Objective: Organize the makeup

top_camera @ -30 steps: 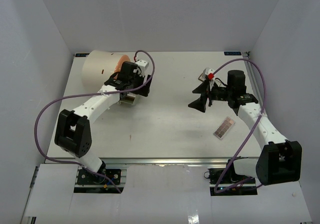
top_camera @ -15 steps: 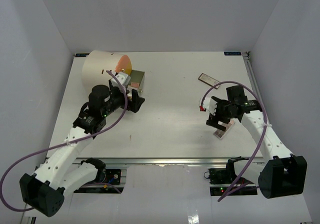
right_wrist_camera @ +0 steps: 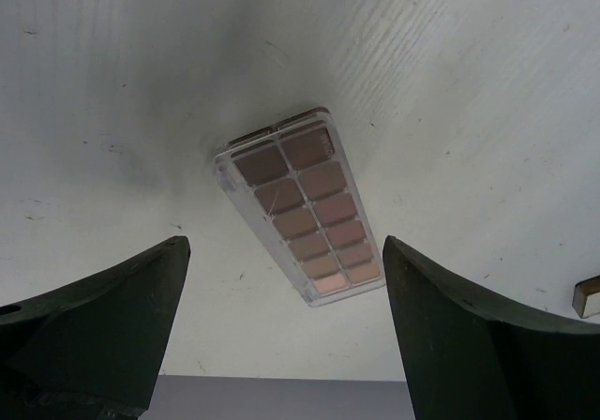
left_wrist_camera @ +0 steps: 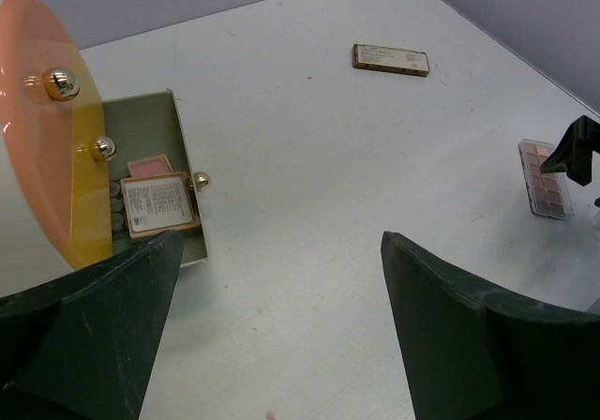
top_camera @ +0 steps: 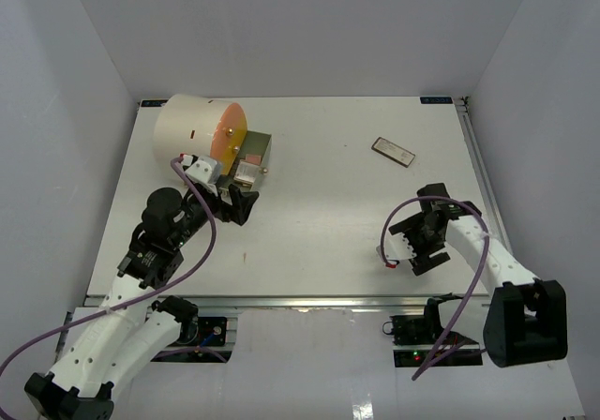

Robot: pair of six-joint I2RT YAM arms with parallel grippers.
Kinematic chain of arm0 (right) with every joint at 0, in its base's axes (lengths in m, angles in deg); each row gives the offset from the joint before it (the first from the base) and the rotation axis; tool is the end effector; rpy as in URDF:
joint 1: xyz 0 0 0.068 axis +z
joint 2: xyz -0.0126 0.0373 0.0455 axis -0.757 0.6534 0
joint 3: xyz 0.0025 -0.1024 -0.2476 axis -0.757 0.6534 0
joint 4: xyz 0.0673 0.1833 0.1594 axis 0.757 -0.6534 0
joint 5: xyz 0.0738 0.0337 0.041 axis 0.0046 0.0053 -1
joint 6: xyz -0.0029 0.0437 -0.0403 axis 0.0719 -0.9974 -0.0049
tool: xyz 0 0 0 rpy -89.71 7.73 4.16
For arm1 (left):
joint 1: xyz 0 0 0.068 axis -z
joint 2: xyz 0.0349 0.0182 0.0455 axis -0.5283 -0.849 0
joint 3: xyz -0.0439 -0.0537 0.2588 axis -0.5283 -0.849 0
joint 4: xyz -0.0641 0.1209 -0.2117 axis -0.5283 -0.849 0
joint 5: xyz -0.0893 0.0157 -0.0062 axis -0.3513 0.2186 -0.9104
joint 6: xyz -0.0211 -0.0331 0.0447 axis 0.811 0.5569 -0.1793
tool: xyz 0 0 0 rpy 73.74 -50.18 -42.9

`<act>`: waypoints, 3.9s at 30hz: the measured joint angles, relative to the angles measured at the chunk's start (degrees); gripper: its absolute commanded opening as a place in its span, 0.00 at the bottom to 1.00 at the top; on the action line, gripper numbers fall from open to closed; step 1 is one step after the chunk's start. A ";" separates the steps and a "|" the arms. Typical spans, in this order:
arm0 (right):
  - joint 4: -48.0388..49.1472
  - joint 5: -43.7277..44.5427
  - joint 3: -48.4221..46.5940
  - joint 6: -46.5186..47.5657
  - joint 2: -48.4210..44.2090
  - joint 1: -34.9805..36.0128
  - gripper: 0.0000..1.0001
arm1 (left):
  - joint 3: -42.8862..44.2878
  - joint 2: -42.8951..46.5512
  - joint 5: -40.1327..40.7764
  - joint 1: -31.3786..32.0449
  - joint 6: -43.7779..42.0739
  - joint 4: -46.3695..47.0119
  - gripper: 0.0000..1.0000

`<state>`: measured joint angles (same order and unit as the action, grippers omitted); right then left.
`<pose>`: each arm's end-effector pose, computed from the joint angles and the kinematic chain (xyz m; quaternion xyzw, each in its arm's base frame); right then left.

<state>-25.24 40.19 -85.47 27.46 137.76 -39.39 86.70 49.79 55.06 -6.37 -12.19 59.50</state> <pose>0.1706 0.0332 0.1862 -0.8589 0.4980 -0.0591 0.1036 0.1449 -0.0769 0.3286 0.1914 0.7320 -0.2261 0.6135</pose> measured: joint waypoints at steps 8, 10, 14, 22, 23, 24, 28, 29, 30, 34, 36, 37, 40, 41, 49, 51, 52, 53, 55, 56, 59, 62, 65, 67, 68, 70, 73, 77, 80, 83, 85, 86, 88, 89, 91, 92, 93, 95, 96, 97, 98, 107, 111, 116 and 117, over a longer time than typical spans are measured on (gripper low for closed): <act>4.21 0.49 -0.14 3.15 5.75 -0.02 0.90 | -0.39 0.96 1.59 0.00 -0.35 0.12 0.98; 5.46 0.85 -0.13 3.42 8.20 -0.05 0.90 | -0.44 0.96 1.82 0.00 -0.36 0.15 0.98; 7.91 1.79 -0.20 3.55 12.12 -0.11 0.95 | -0.46 0.96 2.29 0.00 -0.47 0.22 0.98; 7.85 3.67 -1.65 3.35 15.06 -0.16 0.81 | -0.63 1.03 3.04 0.00 -0.78 0.34 0.98; 7.65 3.94 -1.84 3.22 15.46 -0.24 0.77 | -0.72 1.11 3.18 0.00 -0.79 0.34 0.98; 7.47 4.30 -1.99 3.10 15.75 -0.32 0.74 | -0.85 1.25 3.36 0.00 -0.79 0.33 0.98; 6.98 5.90 -2.28 2.97 16.77 -0.66 0.62 | -1.23 1.94 4.00 0.00 -0.82 0.33 0.98; 6.84 6.22 -2.42 3.06 17.05 -0.79 0.58 | -1.23 2.14 4.10 0.00 -0.83 0.36 0.98; 6.78 6.31 -2.62 3.09 17.32 -0.85 0.55 | -1.24 2.33 4.23 0.00 -0.85 0.36 0.98; 6.63 6.56 -3.02 3.14 17.80 -0.91 0.45 | -1.39 3.06 4.54 0.00 -0.99 0.62 0.98; 6.55 6.29 -3.22 3.14 17.83 -0.97 0.40 | -1.42 3.34 4.81 0.00 -1.13 0.74 0.98; 6.47 6.10 -3.34 3.12 17.83 -0.95 0.38 | -1.42 3.54 4.95 0.00 -1.19 0.75 0.98; 6.84 5.25 -4.08 1.38 17.91 -0.09 0.32 | -1.47 4.37 5.39 0.00 -1.27 0.85 0.98; 7.26 4.61 -4.67 0.25 17.99 0.71 0.29 | -1.53 4.71 5.52 0.00 -1.31 0.96 0.98; 12.54 6.19 -21.48 -13.93 19.12 18.19 0.26 | -3.45 8.64 8.43 0.00 -1.86 2.10 0.98; 14.31 8.53 -26.59 -15.04 20.64 23.25 0.26 | -4.24 10.32 10.89 -0.01 -2.01 2.58 0.98; 14.92 9.76 -29.38 -15.02 21.94 25.27 0.25 | -4.58 11.29 12.18 -0.04 -2.09 2.65 0.98; 16.35 10.66 -31.89 -14.94 23.39 27.02 0.24 | -4.81 12.19 13.47 -0.12 -2.17 2.78 0.98; 19.38 12.41 -36.57 -14.47 26.23 30.48 0.23 | -5.18 13.91 16.06 -0.34 -2.31 3.13 0.98; 20.86 13.32 -38.26 -13.76 27.46 31.92 0.22 | -5.24 14.57 17.26 -0.50 -2.33 3.38 0.98; 26.49 15.52 -41.80 -11.29 31.03 35.39 0.21 | -5.30 16.06 20.07 -1.21 -2.48 4.10 0.98; 33.44 16.06 -43.10 -8.45 34.05 38.90 0.21 | -5.36 16.64 21.92 -2.12 -2.51 4.65 0.98; 41.26 15.26 -43.42 -5.82 37.58 41.55 0.22 | -5.74 16.75 22.94 -3.09 -2.49 4.87 0.98; 45.88 14.22 -43.43 -4.33 39.94 42.69 0.23 | -5.95 16.85 23.47 -3.61 -2.49 4.94 0.98; 48.01 13.70 -43.42 -3.61 41.07 43.14 0.23 | -6.04 16.92 23.72 -3.87 -2.49 4.97 0.98; 52.63 12.57 -43.34 -2.38 43.20 43.43 0.23 | -6.09 17.41 24.14 -4.47 -2.47 5.05 0.98; 59.37 10.93 -43.34 -0.88 46.27 43.53 0.25 | -6.14 18.40 24.69 -5.10 -2.45 5.27 0.98; 65.34 9.21 -43.35 0.57 49.91 43.57 0.28 | -6.14 19.03 24.93 -5.67 -2.45 5.81 0.98; 68.09 8.26 -43.42 1.58 52.38 43.57 0.33 | -6.14 19.07 24.91 -5.90 -2.43 5.89 0.98; 69.88 7.53 -43.43 2.55 54.18 43.57 0.39 | -6.14 19.08 24.88 -5.97 -2.42 5.89 0.98; 70.55 7.17 -43.43 3.12 54.95 43.57 0.43 | -6.14 19.08 24.85 -5.98 -2.39 5.89 0.98; 70.89 7.02 -43.43 3.38 55.23 43.57 0.45 | -6.15 19.08 24.84 -6.02 -2.35 5.89 0.98; 71.65 6.87 -43.56 3.71 55.71 43.57 0.57 | -6.17 19.12 24.81 -6.09 -2.30 5.89 0.98; 72.03 6.80 -43.76 3.85 56.04 43.57 0.64 | -6.18 19.17 24.79 -6.14 -2.28 5.89 0.98; 72.94 6.66 -44.13 4.01 56.75 43.57 0.86 | -6.24 19.31 24.75 -6.22 -2.27 5.88 0.98; 73.20 6.64 -44.21 4.22 57.01 43.57 0.92 | -6.25 19.35 24.74 -6.24 -2.27 5.87 0.98; 73.39 6.61 -44.24 4.37 57.17 43.56 0.96 | -6.25 19.36 24.74 -6.27 -2.27 5.87 0.98; 73.89 6.46 -44.25 4.69 57.30 43.55 0.98 | -6.25 19.36 24.74 -6.29 -2.27 5.89 0.98; 74.26 6.33 -44.24 4.91 57.30 43.55 0.97 | -6.25 19.36 24.74 -6.29 -2.27 5.89 0.98; 74.62 6.24 -44.05 4.99 57.27 43.55 0.97 | -6.26 19.36 24.74 -6.29 -2.27 5.89 0.98; 74.96 6.16 -43.78 5.02 57.22 43.55 0.96 | -6.27 19.36 24.74 -6.29 -2.27 5.89 0.98; 75.14 6.78 -39.21 4.65 53.09 43.16 0.95 | -6.69 19.34 24.76 -6.29 -2.27 5.89 0.98; 69.39 9.18 -39.23 -1.60 47.77 42.43 0.93 | -6.93 19.29 24.72 -6.29 -2.28 5.89 0.98; 55.82 10.97 -40.42 -18.53 38.52 36.97 0.90 | -7.00 19.18 23.84 -6.29 -2.27 5.89 0.98; 52.92 10.64 -41.14 -22.38 37.41 35.11 0.90 | -7.00 19.08 23.51 -6.29 -2.27 5.92 0.98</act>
<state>27.68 50.83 -126.60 5.08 175.17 -4.28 79.71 68.87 78.57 -12.67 -14.46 65.43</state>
